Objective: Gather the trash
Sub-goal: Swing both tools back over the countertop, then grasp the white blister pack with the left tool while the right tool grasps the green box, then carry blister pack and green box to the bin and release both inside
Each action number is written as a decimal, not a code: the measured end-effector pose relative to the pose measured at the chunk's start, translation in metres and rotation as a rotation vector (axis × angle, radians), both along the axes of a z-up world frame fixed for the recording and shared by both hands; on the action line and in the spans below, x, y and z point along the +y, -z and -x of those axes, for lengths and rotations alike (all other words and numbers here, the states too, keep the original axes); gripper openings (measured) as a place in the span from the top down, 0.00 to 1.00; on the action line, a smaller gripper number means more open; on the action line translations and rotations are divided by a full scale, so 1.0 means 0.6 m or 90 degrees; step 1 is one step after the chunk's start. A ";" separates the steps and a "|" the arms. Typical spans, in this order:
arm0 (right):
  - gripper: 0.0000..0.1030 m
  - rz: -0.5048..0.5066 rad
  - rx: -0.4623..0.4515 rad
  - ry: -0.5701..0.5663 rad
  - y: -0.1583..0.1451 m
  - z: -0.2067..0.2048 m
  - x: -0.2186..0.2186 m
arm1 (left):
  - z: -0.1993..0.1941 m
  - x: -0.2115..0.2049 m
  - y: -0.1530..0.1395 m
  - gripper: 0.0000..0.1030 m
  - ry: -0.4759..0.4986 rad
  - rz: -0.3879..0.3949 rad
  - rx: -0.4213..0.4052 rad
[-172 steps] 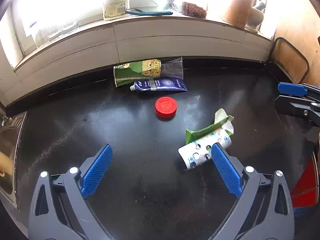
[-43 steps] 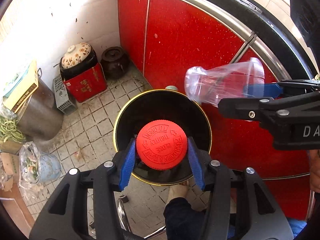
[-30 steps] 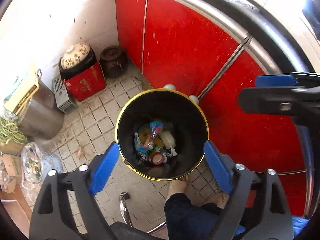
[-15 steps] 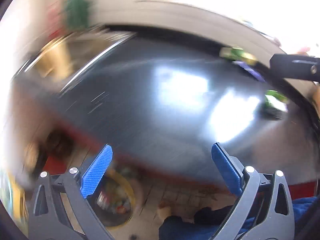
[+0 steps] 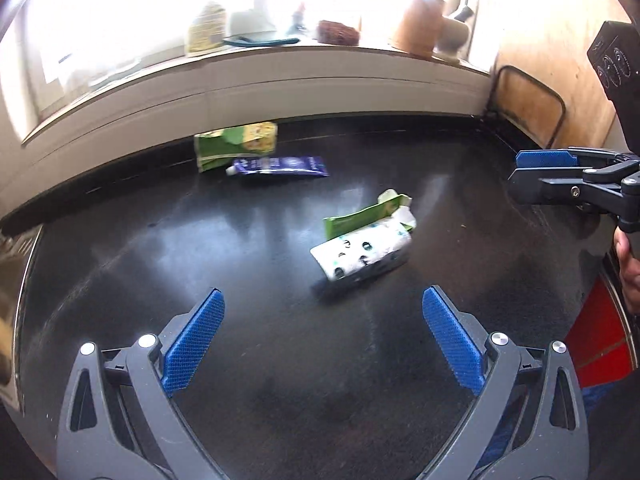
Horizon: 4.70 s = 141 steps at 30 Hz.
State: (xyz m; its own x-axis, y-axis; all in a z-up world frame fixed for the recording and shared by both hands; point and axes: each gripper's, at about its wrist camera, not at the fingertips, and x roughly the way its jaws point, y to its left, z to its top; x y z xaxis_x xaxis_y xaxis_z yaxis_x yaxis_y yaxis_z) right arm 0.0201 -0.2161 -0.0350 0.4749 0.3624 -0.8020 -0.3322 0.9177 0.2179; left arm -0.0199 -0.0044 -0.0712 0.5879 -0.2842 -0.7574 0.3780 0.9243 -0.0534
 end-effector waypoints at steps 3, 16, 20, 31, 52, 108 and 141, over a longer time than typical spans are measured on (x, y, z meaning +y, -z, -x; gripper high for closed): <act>0.15 -0.011 0.013 0.005 0.011 -0.004 -0.023 | -0.014 -0.013 0.010 0.06 0.024 -0.010 0.008; 0.15 -0.005 0.073 -0.122 0.104 -0.134 -0.021 | -0.109 -0.056 0.123 0.07 0.078 -0.022 0.084; 0.17 0.034 0.087 -0.227 0.140 -0.188 0.014 | -0.133 -0.071 0.144 0.07 0.095 -0.024 0.102; 0.52 0.052 0.173 -0.427 0.220 -0.267 0.068 | -0.167 -0.086 0.172 0.31 0.130 -0.012 0.157; 0.97 -0.051 0.112 -0.205 0.123 -0.238 -0.055 | -0.100 -0.090 0.090 1.00 0.146 0.025 0.137; 0.97 0.017 0.156 -0.763 0.149 0.307 0.721 | 0.482 0.421 0.123 1.00 -0.695 -0.005 0.179; 0.33 0.171 0.195 -0.779 0.354 0.381 0.912 | 0.526 0.574 0.381 0.24 -0.748 0.124 0.295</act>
State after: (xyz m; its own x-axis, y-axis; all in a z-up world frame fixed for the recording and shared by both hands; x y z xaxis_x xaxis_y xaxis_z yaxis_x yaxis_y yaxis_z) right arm -0.2087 0.3310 -0.2473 -0.2645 0.2405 -0.9339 -0.9535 0.0801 0.2906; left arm -0.3355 0.3400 -0.2996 0.2536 0.0961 -0.9625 -0.7481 0.6504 -0.1322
